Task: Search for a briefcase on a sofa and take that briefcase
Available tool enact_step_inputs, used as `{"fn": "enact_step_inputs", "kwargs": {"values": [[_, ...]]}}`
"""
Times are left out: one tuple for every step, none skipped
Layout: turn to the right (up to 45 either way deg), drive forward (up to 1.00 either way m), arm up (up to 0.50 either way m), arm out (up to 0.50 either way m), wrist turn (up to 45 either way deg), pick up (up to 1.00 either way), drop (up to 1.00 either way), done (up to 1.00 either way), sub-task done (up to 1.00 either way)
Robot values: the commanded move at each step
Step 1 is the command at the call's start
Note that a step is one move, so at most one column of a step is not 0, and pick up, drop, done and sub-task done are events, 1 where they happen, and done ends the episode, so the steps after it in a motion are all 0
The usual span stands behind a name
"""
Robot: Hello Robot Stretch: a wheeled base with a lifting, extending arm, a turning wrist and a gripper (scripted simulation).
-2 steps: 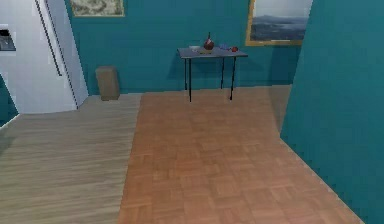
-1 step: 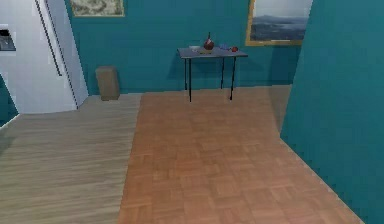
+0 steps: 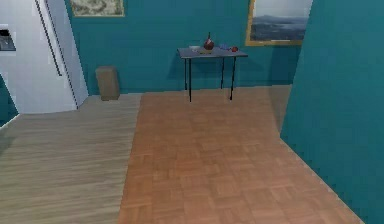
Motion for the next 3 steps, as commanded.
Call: {"fn": "enact_step_inputs", "kwargs": {"values": [[0.0, 0.00, 0.00, 0.00, 6.0, 0.00, 0.00, 0.00, 0.00], [0.0, 0.00, -0.30, 0.00, 0.0, 0.00, 0.00, 0.00, 0.00], [0.0, 0.00, 0.00, 0.00, 0.0, 1.00, 0.00, 0.00, 0.00]]}}
